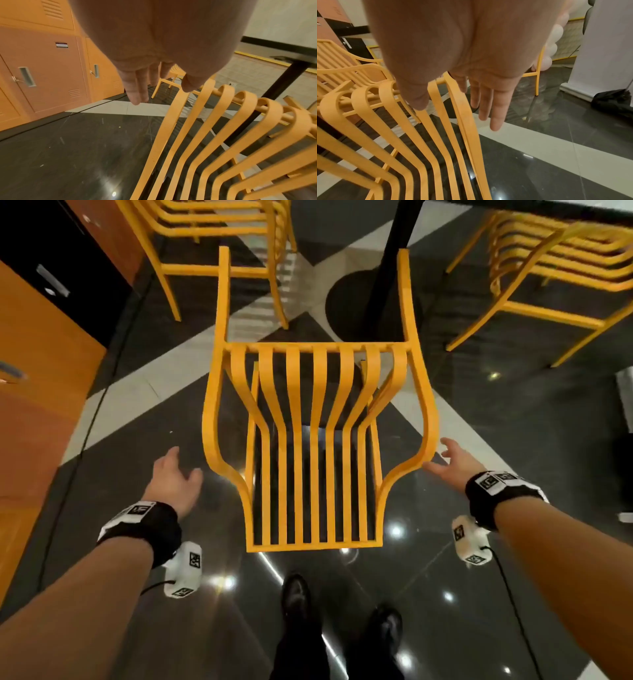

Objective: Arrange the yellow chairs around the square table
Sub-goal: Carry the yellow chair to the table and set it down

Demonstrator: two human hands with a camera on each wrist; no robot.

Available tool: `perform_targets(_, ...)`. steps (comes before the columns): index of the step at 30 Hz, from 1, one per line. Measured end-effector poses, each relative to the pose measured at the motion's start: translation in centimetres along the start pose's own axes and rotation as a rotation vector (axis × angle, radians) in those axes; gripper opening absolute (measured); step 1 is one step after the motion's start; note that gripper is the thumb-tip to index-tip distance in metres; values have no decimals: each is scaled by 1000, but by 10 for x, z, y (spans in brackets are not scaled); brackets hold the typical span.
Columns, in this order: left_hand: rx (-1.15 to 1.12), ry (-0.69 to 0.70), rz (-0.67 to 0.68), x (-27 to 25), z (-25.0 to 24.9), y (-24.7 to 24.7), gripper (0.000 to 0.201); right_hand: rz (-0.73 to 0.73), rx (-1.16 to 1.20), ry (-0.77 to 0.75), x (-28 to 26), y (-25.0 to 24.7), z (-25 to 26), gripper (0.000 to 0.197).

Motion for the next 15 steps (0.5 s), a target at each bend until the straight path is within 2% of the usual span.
perform_targets(2, -12, -47, -21, 22, 4, 9, 68, -59, 39, -18, 18, 8, 3, 78)
perform_targets(4, -26, -64, 15, 44, 6, 24, 60, -65, 72, 15, 37, 21, -2, 74)
perform_targets(7, -75, -42, 63, 68, 4, 51, 47, -91, 109, 90, 65, 35, -20, 48)
perform_targets(9, -132, -52, 47, 74, 3, 65, 46, -94, 132, 105, 79, 41, -29, 39)
perform_targets(12, -232, -40, -19, 80, 3, 80, 44, -112, 188, 57, 95, 48, -34, 42)
perform_targets(15, -229, -50, -29, 77, 4, 82, 42, -103, 180, -1, 94, 47, -33, 41)
Point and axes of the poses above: each hand's wrist, its own x-axis towards the middle knuckle, its own y-axis out of the palm, z = x × y, the point moved 3 cm from there along x, towards the middle knuckle, and after that the axes turned 1 degree about z, right-handed, at the moved point
